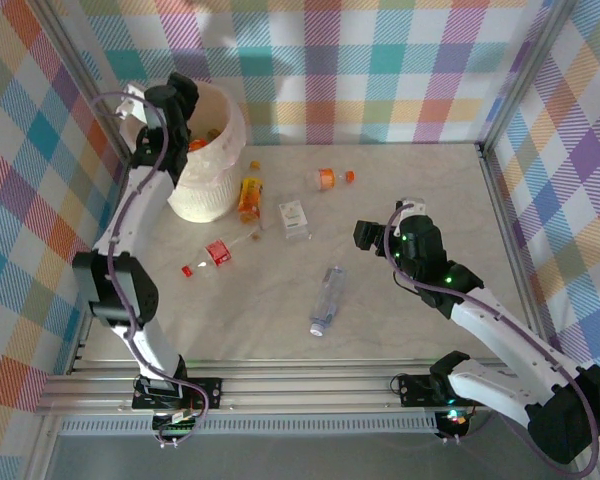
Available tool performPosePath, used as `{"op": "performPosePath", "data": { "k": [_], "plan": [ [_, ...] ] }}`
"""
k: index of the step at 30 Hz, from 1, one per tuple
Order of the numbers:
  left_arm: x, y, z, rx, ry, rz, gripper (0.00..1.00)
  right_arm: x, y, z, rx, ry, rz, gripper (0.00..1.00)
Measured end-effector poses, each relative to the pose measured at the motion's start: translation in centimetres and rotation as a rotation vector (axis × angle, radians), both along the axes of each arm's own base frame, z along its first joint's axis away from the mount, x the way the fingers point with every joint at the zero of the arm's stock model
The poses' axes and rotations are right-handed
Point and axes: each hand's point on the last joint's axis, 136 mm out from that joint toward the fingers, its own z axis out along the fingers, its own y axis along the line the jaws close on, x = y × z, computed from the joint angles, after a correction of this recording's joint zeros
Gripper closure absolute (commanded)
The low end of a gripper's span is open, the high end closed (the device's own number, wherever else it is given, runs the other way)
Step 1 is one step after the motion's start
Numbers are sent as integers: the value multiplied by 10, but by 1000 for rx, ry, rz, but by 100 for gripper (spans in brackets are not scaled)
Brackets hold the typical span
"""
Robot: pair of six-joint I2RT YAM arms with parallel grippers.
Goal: Put the plastic bottles in the bin
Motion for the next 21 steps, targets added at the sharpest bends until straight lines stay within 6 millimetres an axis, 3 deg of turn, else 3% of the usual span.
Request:
{"op": "performPosePath", "data": {
  "k": [5, 10, 16, 21],
  "plan": [
    [-53, -45, 7, 100, -29, -192, 0, 0, -1, -2, 30, 11, -15, 0],
    [-99, -72, 6, 177, -31, -323, 0, -2, 1, -17, 81, 66, -33, 0],
    [-125, -100, -29, 219, 77, -488, 0, -4, 9, -61, 143, 255, -78, 0],
    [-139, -123, -78, 225, 209, -610, 0, -14, 23, -103, 174, 440, -62, 0]
  ]
}}
